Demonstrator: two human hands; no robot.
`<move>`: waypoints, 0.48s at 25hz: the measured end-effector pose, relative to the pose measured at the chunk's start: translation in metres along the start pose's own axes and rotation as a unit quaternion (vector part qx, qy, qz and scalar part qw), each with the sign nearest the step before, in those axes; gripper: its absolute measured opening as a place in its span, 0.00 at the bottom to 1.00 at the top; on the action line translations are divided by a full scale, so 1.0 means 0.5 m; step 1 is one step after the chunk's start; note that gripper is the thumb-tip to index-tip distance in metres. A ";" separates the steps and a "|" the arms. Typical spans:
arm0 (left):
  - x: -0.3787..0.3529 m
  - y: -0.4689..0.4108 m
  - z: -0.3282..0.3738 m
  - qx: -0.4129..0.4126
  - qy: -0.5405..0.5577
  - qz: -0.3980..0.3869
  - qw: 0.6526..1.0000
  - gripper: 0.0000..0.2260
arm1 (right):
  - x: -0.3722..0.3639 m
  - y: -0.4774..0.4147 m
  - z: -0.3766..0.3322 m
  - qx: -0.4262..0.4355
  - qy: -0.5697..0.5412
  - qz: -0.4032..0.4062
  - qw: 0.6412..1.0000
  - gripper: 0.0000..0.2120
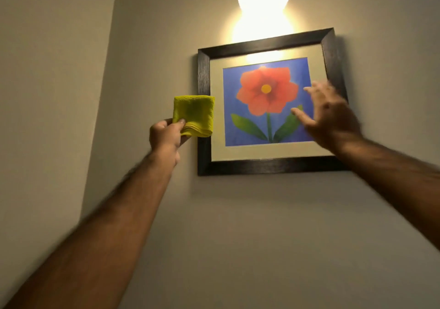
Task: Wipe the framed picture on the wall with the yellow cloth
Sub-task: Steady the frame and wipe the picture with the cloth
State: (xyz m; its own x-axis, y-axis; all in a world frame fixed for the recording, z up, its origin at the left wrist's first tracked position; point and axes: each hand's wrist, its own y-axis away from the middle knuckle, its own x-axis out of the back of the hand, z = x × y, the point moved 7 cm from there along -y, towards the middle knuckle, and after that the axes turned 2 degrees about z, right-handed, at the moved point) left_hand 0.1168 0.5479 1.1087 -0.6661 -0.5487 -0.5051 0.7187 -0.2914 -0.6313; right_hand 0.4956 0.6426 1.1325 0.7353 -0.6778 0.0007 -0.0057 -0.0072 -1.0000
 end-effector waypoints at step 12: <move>-0.121 0.044 0.082 -0.465 -0.496 0.140 0.720 0.13 | -0.069 0.014 0.202 -0.048 0.099 -0.069 0.992 0.52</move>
State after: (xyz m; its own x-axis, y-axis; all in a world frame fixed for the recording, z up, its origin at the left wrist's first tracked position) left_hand 0.1810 0.5425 1.1496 0.2810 -0.9079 -0.3111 0.0452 0.3363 -0.9407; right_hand 0.5387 0.7400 1.1248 0.5865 -0.7961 0.1491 0.0141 -0.1740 -0.9846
